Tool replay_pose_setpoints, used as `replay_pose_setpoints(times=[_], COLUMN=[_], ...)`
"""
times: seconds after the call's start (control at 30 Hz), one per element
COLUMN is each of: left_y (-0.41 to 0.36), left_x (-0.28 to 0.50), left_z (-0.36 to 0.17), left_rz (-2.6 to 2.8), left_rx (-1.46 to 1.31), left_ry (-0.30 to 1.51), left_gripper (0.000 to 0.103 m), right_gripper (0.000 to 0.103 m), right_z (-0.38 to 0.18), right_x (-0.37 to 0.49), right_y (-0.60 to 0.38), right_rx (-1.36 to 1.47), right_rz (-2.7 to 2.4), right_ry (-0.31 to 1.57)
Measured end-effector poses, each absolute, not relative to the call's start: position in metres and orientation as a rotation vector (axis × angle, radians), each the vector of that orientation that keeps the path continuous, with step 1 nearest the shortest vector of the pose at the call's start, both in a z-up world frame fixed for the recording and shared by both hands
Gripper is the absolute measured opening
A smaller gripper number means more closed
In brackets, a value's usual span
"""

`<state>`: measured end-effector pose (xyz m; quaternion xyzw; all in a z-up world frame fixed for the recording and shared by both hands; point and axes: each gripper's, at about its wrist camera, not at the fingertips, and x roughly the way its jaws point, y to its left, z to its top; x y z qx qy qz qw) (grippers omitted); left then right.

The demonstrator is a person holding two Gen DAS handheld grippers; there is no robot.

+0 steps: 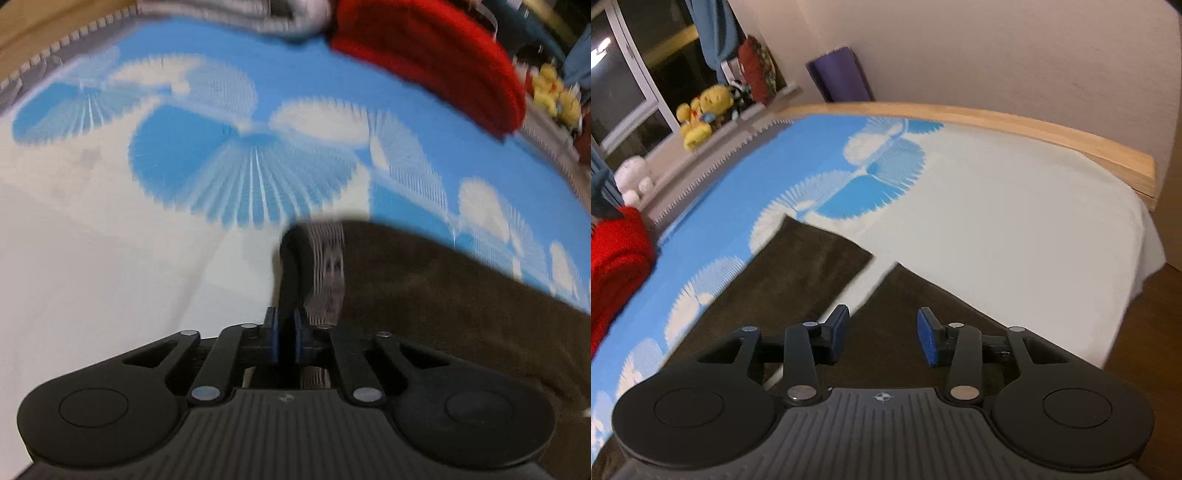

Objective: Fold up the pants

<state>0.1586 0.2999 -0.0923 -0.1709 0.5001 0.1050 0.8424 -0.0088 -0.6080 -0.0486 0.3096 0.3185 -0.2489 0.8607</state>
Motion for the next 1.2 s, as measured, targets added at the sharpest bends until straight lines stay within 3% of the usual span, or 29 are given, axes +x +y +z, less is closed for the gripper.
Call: replay_pose_setpoints(times=[0.03, 0.1, 0.17, 0.33, 0.4, 0.5, 0.6, 0.77, 0.97, 1.03, 1.13, 1.2], left_y=[0.299, 0.302, 0.310, 0.303, 0.295, 0.288, 0.293, 0.293, 0.261, 0.259, 0.262, 0.266], left_x=[0.153, 0.139, 0.121, 0.081, 0.069, 0.056, 0.052, 0.052, 0.053, 0.051, 0.050, 0.046], left_z=[-0.087, -0.071, -0.052, -0.046, -0.061, -0.095, -0.099, -0.110, -0.123, -0.124, -0.121, -0.114], left_rz=[0.246, 0.308, 0.334, 0.261, 0.241, 0.229, 0.246, 0.126, 0.003, -0.012, -0.015, -0.012], left_rx=[-0.356, -0.360, -0.435, -0.463, -0.428, -0.346, -0.238, -0.282, -0.078, -0.058, -0.055, -0.056], left_ry=[1.061, 1.019, 1.002, 1.123, 1.169, 1.241, 1.187, 1.249, 1.306, 1.307, 1.296, 1.268], left_gripper=[0.018, 0.045, 0.059, 0.063, 0.070, 0.069, 0.071, 0.071, 0.071, 0.063, 0.043, 0.015], right_gripper=[0.043, 0.043, 0.043, 0.043, 0.043, 0.043, 0.043, 0.043, 0.043, 0.043, 0.043, 0.043], right_z=[-0.052, -0.058, -0.063, -0.067, -0.063, -0.056, -0.048, -0.041, -0.043, -0.045, -0.047, -0.046], right_x=[-0.009, -0.008, -0.007, 0.010, 0.020, 0.033, 0.045, 0.058, 0.064, 0.065, 0.067, 0.068], right_y=[-0.610, -0.613, -0.615, -0.605, -0.595, -0.572, -0.552, -0.534, -0.533, -0.532, -0.527, -0.522], right_rx=[0.644, 0.636, 0.650, 0.723, 0.745, 0.733, 0.726, 0.684, 0.696, 0.710, 0.715, 0.710], right_rz=[-0.524, -0.542, -0.549, -0.477, -0.418, -0.338, -0.263, -0.209, -0.232, -0.241, -0.243, -0.238], right_ry=[0.687, 0.717, 0.732, 0.745, 0.735, 0.734, 0.730, 0.741, 0.756, 0.763, 0.770, 0.771])
